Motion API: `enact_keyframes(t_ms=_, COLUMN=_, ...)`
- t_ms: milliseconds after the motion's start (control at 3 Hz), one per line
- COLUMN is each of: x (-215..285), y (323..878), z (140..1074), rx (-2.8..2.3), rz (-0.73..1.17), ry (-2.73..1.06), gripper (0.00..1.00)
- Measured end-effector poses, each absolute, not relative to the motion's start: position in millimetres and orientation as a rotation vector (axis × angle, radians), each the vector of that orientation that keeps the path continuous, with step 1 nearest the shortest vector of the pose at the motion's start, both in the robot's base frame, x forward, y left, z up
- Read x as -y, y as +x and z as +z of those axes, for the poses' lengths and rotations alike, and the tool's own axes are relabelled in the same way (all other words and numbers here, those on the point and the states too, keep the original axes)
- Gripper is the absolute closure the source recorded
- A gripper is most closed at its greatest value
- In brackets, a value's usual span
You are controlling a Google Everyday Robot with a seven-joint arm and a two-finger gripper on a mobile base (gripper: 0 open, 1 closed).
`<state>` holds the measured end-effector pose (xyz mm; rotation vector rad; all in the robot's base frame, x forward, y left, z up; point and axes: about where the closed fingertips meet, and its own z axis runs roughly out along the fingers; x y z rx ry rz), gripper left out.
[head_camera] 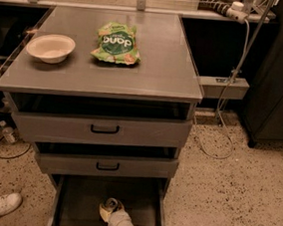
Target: Place green can into bottom drawer
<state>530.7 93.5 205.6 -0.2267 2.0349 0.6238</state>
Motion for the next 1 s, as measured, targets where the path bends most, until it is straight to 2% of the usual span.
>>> enact_keyframes(t_ms=1000, x=-94, y=554, z=168, rx=-2.017, rz=0.621, ry=-0.216, gripper=1.00)
